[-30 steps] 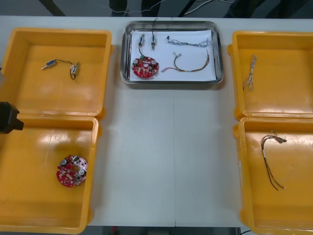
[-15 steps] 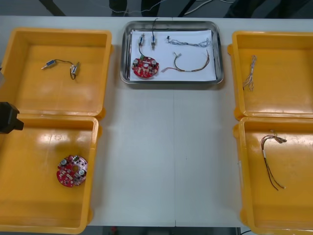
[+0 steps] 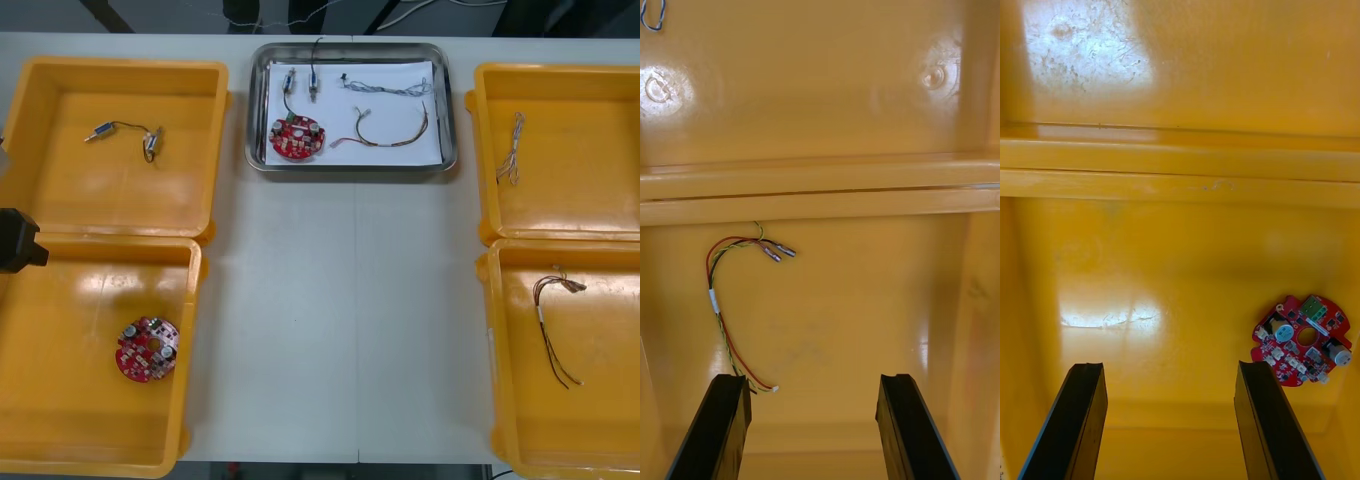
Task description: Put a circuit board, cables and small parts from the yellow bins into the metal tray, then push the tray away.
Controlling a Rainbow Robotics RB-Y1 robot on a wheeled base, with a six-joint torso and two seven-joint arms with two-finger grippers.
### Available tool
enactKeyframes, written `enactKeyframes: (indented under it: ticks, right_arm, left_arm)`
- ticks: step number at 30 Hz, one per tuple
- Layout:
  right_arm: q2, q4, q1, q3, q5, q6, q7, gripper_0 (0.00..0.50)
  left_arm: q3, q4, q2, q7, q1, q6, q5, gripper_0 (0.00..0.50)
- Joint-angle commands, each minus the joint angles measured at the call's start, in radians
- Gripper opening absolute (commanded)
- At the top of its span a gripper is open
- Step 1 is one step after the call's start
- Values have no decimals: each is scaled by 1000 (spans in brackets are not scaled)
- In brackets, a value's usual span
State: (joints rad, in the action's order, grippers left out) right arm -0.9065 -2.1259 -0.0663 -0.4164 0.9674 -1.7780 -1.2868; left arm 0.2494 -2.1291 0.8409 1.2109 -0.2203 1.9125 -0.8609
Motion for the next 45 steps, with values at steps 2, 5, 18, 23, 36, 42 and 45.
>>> enactKeyframes:
  ticks: [2, 5, 18, 23, 36, 42, 45]
  right_arm:
    - [-6, -5, -18, 8, 5, 3, 26, 500]
    - [-6, -5, -18, 8, 5, 3, 26, 500]
    - [-6, -5, -18, 8, 5, 3, 26, 500]
    - [-6, -5, -18, 8, 5, 3, 26, 500]
    - [-6, -5, -18, 8, 5, 3, 26, 500]
    - [-6, -5, -18, 8, 5, 3, 26, 500]
    - [-6, -5, -18, 8, 5, 3, 26, 500]
  left_arm:
    - [30, -26, -8, 70, 13, -3, 6, 500]
    - [30, -26, -8, 70, 13, -3, 6, 500]
    - [30, -26, -8, 70, 13, -3, 6, 500]
    - [30, -26, -8, 70, 13, -3, 6, 500]
    - [30, -26, -8, 70, 13, -3, 6, 500]
    - [30, -26, -8, 70, 13, -3, 6, 500]
    - [30, -26, -8, 70, 13, -3, 6, 500]
